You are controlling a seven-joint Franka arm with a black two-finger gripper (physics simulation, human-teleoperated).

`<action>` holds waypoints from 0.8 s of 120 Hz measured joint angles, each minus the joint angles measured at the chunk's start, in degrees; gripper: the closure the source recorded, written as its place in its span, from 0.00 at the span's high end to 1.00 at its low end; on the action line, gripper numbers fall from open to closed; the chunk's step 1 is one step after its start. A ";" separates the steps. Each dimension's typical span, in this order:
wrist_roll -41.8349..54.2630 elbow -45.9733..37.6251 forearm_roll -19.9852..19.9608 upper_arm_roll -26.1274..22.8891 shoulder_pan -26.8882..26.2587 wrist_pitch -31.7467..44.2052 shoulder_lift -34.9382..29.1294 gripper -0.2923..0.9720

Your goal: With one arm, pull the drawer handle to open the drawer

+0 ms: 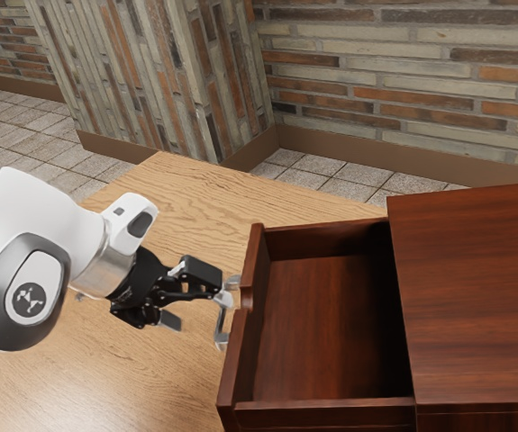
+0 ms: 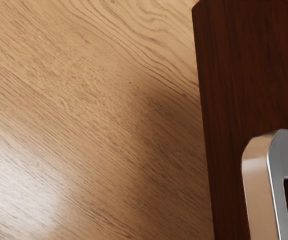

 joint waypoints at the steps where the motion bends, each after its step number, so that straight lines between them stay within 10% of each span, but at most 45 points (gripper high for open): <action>1: 0.00 -0.01 0.06 0.02 0.00 -0.02 -0.03 0.77; 57: -0.01 0.68 2.30 -0.35 -1.24 -0.03 -2.91 0.77; 96: 4.47 18.89 21.34 -0.86 -3.46 -17.45 -2.86 0.77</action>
